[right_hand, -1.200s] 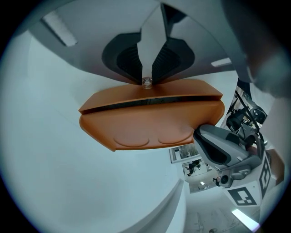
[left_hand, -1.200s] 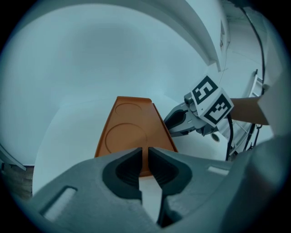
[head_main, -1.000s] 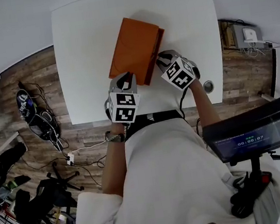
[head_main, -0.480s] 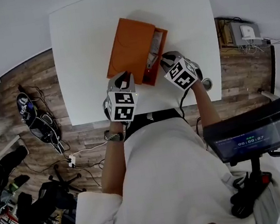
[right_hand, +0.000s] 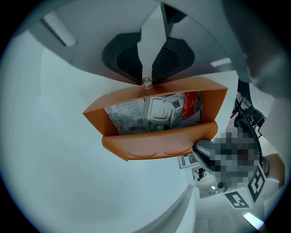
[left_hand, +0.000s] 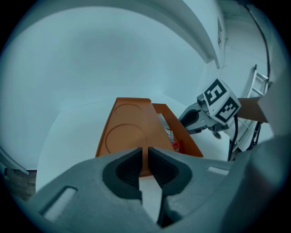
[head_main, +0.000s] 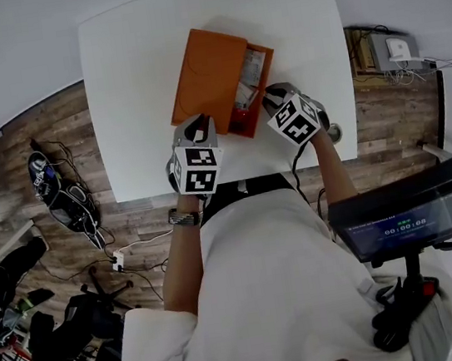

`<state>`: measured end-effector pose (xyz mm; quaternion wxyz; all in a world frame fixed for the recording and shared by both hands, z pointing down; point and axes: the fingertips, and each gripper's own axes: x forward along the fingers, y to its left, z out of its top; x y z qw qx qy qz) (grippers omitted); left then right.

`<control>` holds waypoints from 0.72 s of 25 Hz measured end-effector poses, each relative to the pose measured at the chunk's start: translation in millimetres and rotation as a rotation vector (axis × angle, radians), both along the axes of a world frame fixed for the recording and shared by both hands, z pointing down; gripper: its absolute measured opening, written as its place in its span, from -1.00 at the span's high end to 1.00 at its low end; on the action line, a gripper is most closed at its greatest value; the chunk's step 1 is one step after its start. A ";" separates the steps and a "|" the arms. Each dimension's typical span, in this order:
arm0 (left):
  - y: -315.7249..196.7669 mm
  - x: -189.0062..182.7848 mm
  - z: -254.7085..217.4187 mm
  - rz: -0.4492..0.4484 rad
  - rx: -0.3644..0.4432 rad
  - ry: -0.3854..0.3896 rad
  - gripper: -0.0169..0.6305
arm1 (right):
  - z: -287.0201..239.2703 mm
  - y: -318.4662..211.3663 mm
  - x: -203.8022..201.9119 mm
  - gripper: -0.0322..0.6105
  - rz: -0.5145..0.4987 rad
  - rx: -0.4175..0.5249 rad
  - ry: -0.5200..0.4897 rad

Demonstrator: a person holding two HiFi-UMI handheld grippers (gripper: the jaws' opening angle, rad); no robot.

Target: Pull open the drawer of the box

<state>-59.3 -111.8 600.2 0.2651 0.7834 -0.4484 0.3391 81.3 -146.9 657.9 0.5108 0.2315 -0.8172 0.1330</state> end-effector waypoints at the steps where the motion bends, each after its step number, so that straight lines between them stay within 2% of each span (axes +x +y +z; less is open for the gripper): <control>1: -0.2 -0.2 0.4 0.000 0.001 -0.001 0.81 | 0.4 0.2 1.0 0.68 0.003 -0.001 -0.001; 18: -3.5 -6.7 6.2 -0.007 0.003 0.011 0.80 | 6.4 1.0 5.9 0.68 0.028 -0.013 -0.006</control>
